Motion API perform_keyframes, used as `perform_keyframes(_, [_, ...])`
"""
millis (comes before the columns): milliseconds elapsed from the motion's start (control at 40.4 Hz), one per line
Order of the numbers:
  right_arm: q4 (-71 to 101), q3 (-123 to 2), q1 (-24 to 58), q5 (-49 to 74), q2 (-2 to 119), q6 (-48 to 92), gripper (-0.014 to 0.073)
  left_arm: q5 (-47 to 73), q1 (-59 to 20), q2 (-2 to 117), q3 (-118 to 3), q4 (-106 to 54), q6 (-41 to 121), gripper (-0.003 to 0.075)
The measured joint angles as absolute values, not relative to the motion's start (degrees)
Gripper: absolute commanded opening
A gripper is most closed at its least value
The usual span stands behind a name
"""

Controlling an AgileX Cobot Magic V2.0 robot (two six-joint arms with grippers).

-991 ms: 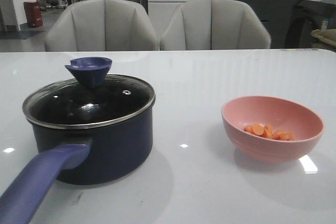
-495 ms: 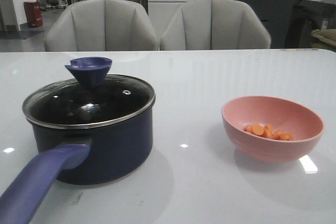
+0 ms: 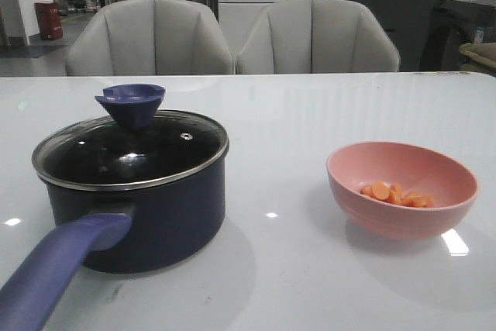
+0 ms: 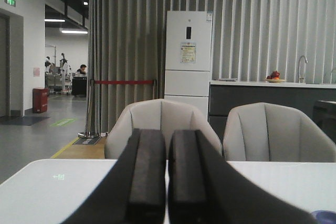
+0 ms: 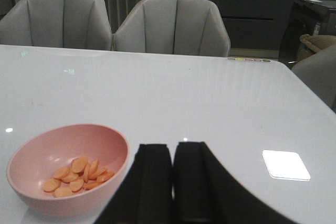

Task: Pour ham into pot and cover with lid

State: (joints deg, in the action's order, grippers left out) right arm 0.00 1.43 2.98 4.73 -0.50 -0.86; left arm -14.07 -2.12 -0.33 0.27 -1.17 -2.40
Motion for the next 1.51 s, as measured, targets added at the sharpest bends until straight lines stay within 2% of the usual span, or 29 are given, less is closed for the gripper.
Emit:
perform_keyframes(99, [0.0, 1.4, 3.0, 4.7, -0.5, -0.9, 0.0162, -10.4, -2.1, -0.3, -2.5, -1.2, -2.4, 0.0124])
perform_keyframes(421, [0.0, 1.4, 3.0, 4.7, -0.5, -0.9, 0.0162, 17.4, -2.1, 9.4, -20.8, -2.3, -2.4, 0.0124])
perform_keyframes(892, [0.0, 1.4, 3.0, 4.7, -0.5, -0.9, 0.0162, 21.0, -2.1, 11.1, -21.4, -3.6, -2.4, 0.0136])
perform_keyframes(991, [0.0, 1.4, 3.0, 4.7, -0.5, -0.9, 0.0162, 21.8, -2.1, 11.1, -21.4, -3.6, -2.4, 0.0204])
perform_keyframes(1040, [0.0, 1.4, 3.0, 4.7, -0.5, -0.9, 0.0162, 22.3, -2.1, 11.1, -21.4, -3.6, -2.4, 0.0262])
perform_keyframes(1114, [0.0, 1.4, 3.0, 4.7, -0.5, -0.9, 0.0162, 22.7, -2.1, 11.1, -21.4, -3.6, -2.4, 0.0400])
perform_keyframes(1189, [0.0, 1.4, 3.0, 4.7, -0.5, -0.9, 0.0162, 22.8, -2.1, 11.1, -21.4, -3.6, -2.4, 0.0477])
perform_keyframes(1511, [0.0, 1.4, 3.0, 4.7, -0.5, -0.9, 0.0162, 23.3, -2.1, 11.1, -20.9, -5.6, -2.4, 0.0494])
